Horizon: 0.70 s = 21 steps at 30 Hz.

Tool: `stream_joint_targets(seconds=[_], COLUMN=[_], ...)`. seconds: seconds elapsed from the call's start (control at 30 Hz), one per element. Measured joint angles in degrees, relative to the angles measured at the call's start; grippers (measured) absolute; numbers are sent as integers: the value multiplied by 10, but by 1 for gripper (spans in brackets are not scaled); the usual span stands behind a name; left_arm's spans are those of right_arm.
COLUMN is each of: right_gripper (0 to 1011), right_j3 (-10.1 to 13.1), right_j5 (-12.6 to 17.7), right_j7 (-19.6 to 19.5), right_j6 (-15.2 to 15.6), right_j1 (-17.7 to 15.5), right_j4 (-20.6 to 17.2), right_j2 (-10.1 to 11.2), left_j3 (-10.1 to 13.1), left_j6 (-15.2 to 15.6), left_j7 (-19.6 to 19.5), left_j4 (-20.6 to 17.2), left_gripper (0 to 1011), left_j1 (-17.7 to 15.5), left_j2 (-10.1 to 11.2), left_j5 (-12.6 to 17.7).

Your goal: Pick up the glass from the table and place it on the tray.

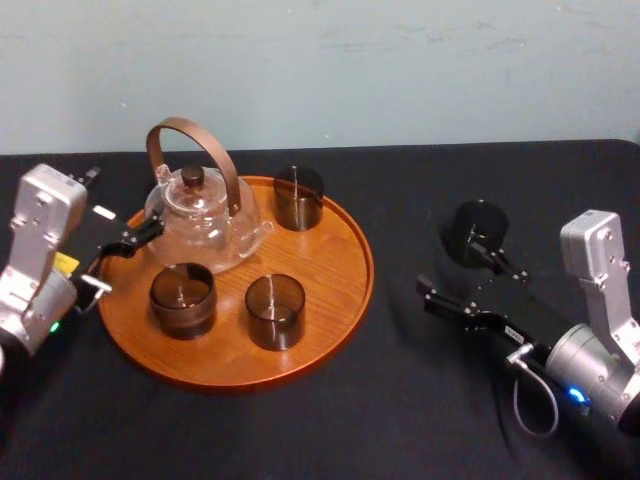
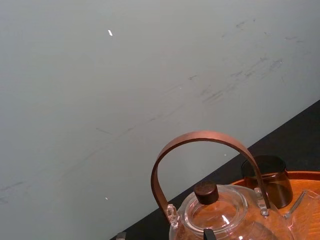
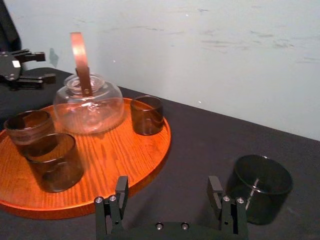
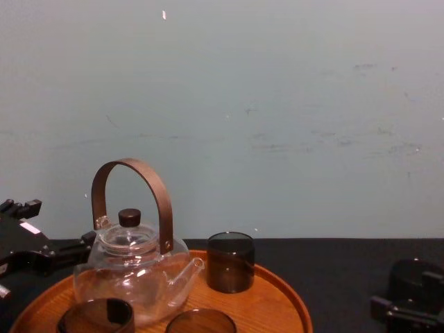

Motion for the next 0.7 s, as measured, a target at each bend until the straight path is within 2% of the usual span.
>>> stream_joint_targets(seconds=[0.37, 0.7], right_gripper=[1002, 1003], right_j3=[25, 49], right_j5=[7, 8], right_j7=[-11, -17], right_j6=[2, 6], right_j1=[0, 4], right_j4=[21, 36], right_j2=[-8, -3], left_j3=[0, 0], left_j6=[0, 0], left_j7=[0, 0], left_j4=[0, 0], left_gripper=[1001, 1001], left_j1=[0, 0], left_j2=[0, 0], left_j5=[0, 0])
